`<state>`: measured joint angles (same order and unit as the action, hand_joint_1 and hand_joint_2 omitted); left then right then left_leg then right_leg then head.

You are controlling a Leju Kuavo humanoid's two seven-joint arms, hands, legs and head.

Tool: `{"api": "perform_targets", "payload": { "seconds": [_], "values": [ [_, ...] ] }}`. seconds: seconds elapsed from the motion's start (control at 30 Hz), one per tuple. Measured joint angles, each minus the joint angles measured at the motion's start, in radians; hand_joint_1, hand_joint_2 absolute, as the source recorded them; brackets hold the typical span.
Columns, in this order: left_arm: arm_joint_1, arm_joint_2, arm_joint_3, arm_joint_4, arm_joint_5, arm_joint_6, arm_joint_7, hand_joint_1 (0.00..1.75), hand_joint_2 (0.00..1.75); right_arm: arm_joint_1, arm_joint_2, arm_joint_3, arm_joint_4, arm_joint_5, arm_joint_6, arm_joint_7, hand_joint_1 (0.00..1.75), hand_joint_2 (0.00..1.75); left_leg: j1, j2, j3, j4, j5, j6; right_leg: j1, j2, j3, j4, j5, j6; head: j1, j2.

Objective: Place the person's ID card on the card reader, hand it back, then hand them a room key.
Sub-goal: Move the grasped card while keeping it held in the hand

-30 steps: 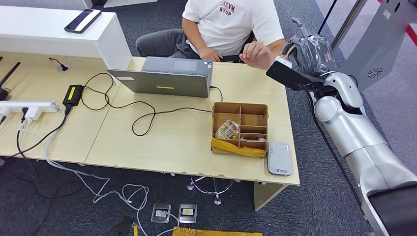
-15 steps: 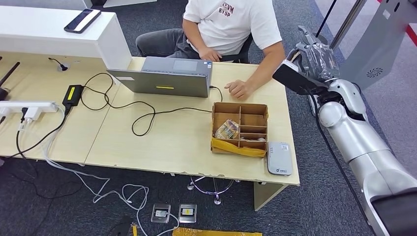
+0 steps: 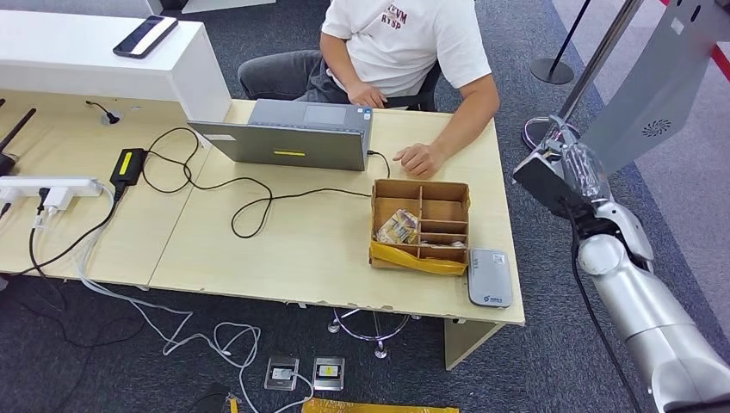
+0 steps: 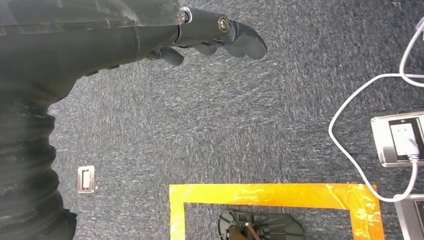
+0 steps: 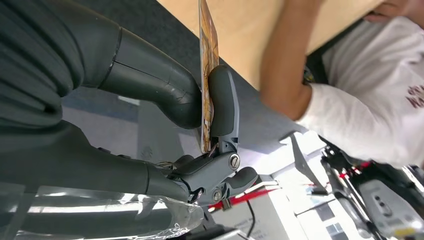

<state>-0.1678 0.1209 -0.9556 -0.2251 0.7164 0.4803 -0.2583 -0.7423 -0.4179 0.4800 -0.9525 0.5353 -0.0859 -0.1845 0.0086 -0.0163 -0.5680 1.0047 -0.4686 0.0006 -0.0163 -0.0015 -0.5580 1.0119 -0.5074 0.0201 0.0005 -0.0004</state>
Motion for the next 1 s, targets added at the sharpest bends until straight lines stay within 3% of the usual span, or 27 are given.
{"api": "perform_targets", "payload": {
  "seconds": [0.23, 0.4, 1.0],
  "values": [
    [0.001, 0.000, 0.000, 0.000, 0.001, 0.000, 0.000, 0.00, 1.75, 0.061, -0.009, -0.029, -0.035, 0.010, 0.005, 0.004, 1.75, 1.75, 0.000, 0.000, 0.000, 0.000, 0.000, 0.000, 0.000, 0.000, 0.000, 0.000, 0.000, 0.000, 0.000, 0.000],
    [0.001, -0.003, 0.000, 0.000, 0.005, -0.007, 0.000, 0.00, 1.75, 0.263, -0.017, -0.147, -0.137, 0.046, 0.010, 0.008, 1.75, 1.75, 0.000, 0.001, 0.000, 0.000, -0.001, -0.001, 0.000, 0.001, 0.000, 0.000, 0.000, 0.000, 0.000, 0.000],
    [-0.001, -0.004, 0.000, 0.000, 0.000, -0.010, 0.000, 0.00, 1.75, 0.336, 0.013, -0.155, -0.146, 0.102, 0.009, -0.007, 1.75, 1.75, 0.000, 0.002, 0.000, 0.000, -0.001, -0.001, 0.000, 0.002, 0.000, 0.000, 0.000, 0.000, 0.000, 0.000]
  ]
}}
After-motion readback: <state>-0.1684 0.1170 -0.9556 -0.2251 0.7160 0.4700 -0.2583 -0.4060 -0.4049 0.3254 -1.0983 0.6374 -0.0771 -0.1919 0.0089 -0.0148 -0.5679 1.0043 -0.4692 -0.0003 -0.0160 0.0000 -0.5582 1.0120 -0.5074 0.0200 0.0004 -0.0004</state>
